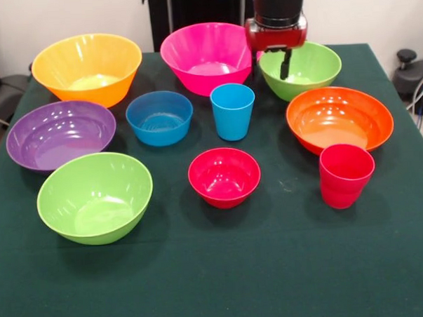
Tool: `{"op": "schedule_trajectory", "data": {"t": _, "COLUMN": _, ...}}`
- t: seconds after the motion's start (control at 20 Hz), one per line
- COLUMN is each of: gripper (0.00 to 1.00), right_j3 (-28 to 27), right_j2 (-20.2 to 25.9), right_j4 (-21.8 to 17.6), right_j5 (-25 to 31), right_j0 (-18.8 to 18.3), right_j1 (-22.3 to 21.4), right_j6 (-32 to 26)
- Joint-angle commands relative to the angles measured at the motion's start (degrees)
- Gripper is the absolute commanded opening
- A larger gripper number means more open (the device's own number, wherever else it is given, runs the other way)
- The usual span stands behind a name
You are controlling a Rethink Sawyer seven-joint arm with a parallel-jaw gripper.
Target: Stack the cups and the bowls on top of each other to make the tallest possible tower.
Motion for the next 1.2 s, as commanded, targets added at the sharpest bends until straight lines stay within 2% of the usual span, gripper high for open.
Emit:
{"op": "schedule_trajectory", "data": {"t": 0.05, "gripper": 1.00, "right_j3": -3.1, "right_j2": 6.6, "right_j4": 3.2, "right_j5": 10.1, "right_j0": 0.4, "right_j1": -3.0, "right_j6": 6.6}}
{"op": "schedule_trajectory", "data": {"t": 0.35, "gripper": 1.00, "right_j3": -5.5, "right_j2": 6.5, "right_j4": 3.6, "right_j5": 13.4, "right_j0": 0.0, "right_j1": -2.7, "right_j6": 5.8}}
{"op": "schedule_trajectory", "data": {"t": 0.75, "gripper": 1.00, "right_j3": -5.4, "right_j2": 6.2, "right_j4": 1.9, "right_j5": 11.7, "right_j0": -2.1, "right_j1": -2.5, "right_j6": 5.2}}
{"op": "schedule_trajectory", "data": {"t": 1.2, "gripper": 1.00, "right_j3": -11.0, "right_j2": 4.1, "right_j4": -0.6, "right_j5": 16.0, "right_j0": -3.2, "right_j1": -1.5, "right_j6": 1.4}}
